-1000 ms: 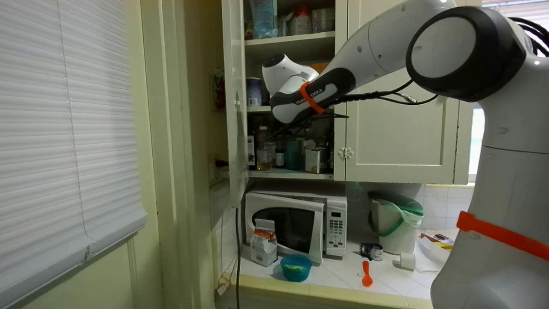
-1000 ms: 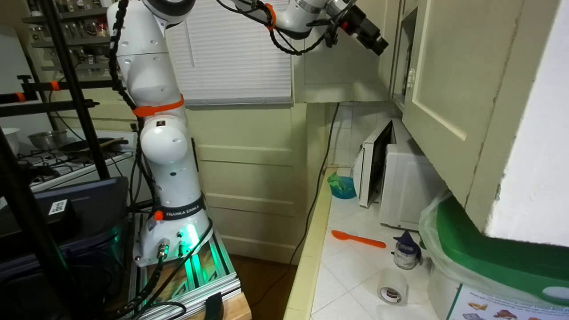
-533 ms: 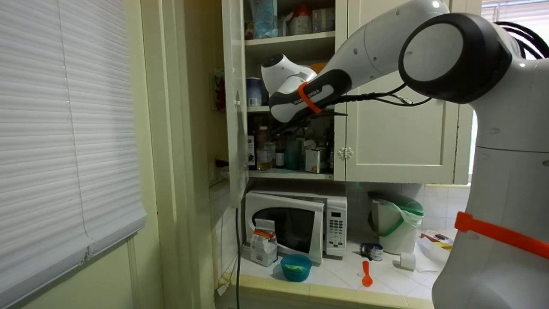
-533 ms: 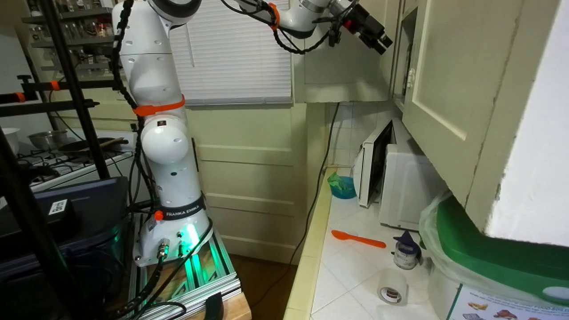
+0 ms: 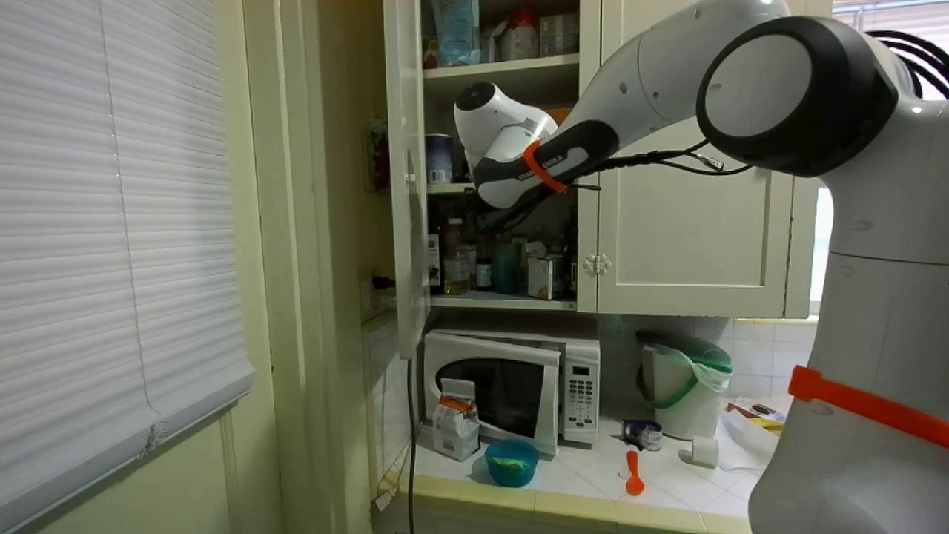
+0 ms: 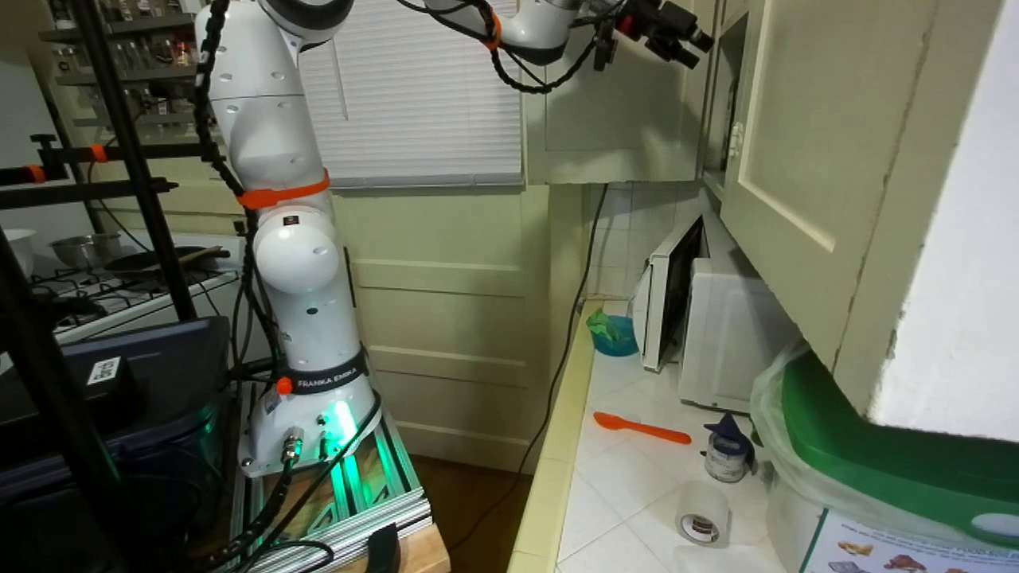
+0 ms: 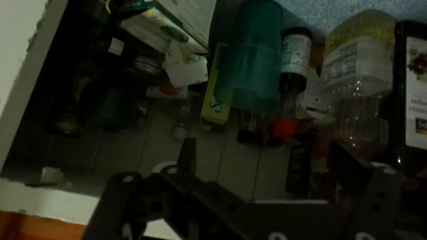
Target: Move the salt packet from the second to the bottom shelf
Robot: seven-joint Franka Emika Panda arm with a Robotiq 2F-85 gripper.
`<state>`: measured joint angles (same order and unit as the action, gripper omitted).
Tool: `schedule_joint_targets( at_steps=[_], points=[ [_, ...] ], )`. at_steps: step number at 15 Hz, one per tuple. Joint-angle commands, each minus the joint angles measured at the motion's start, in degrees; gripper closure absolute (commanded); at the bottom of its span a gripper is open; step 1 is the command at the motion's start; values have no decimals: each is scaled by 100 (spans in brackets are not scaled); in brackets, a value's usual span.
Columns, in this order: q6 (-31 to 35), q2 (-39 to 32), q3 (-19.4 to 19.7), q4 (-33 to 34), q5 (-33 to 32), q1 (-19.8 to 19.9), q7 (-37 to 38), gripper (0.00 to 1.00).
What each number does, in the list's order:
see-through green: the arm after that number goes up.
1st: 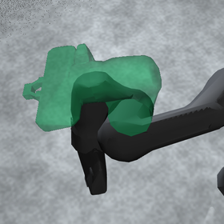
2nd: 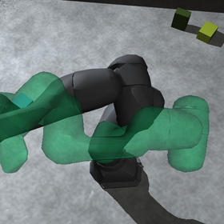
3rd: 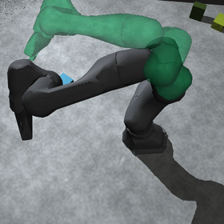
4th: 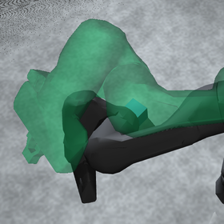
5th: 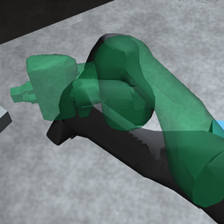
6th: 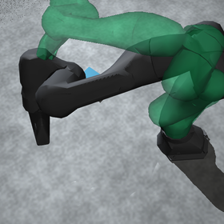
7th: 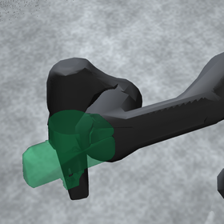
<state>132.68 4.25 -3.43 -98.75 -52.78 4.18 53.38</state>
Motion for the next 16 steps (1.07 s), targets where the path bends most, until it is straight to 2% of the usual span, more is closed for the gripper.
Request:
schedule_joint_targets(
  at_steps=[1, 5, 10, 15, 16],
  points=[
    [252, 179, 106, -5, -413, -64, 498, 0],
    [270, 279, 110, 155, -599, -39, 758, 0],
    [591, -7, 216, 750, -1169, 25, 938, 0],
    [752, -529, 392, 1428, -1073, 1, 904, 0],
    [602, -210, 310, 1056, -1034, 26, 782, 0]
  ],
)
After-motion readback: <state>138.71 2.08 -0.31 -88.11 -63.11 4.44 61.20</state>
